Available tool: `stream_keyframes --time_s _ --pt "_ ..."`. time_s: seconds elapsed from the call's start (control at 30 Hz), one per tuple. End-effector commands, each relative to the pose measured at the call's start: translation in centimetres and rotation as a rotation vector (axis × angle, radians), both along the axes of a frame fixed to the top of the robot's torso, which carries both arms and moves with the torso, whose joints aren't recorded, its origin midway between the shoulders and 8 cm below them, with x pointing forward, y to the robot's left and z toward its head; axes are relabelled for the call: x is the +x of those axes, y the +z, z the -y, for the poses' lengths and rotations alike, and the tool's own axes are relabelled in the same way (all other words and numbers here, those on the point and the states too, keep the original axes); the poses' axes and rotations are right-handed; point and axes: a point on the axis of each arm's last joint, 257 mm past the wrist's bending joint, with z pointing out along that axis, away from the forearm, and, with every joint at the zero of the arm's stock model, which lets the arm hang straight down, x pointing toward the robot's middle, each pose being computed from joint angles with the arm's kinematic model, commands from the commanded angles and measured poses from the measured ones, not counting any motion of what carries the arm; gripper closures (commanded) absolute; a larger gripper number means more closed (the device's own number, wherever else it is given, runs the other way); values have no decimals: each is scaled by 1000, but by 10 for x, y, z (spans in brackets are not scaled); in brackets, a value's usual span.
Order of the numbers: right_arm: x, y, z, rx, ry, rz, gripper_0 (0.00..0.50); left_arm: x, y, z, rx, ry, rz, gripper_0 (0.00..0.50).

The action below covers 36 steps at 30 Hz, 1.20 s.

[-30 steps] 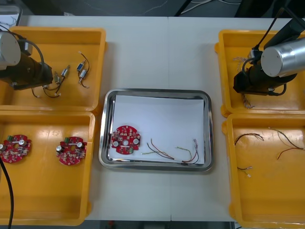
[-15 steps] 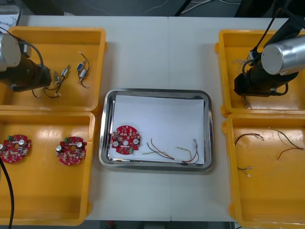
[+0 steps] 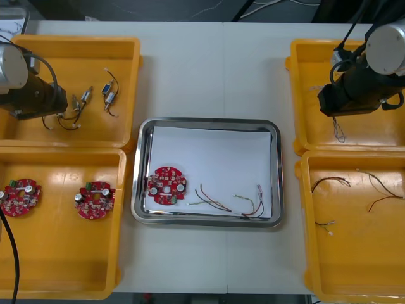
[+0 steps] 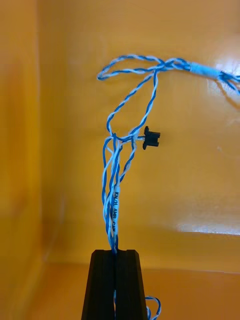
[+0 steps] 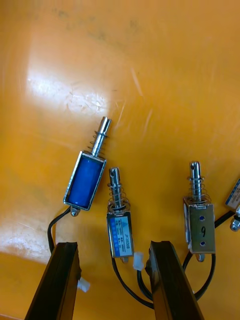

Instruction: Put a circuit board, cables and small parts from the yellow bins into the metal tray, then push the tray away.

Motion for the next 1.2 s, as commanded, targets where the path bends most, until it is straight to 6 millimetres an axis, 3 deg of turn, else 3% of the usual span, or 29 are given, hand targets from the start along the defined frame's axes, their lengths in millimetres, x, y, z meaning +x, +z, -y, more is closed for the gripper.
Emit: stream_keyframes --time_s 0.03,0.2,0.6,0.97,1.2 --pt "6 63 10 -28 88 93 500 25 38 -2 -1 18 106 92" --pt "-5 78 11 -67 175 91 500 35 39 -5 -1 23 132 93" --pt "-40 97 11 -161 358 32 500 26 22 1 -17 21 76 114" --pt "-49 117 -6 -110 544 84 500 22 11 8 -19 21 45 126" --pt "-57 117 -1 -192 634 101 500 21 7 10 -16 27 40 141"
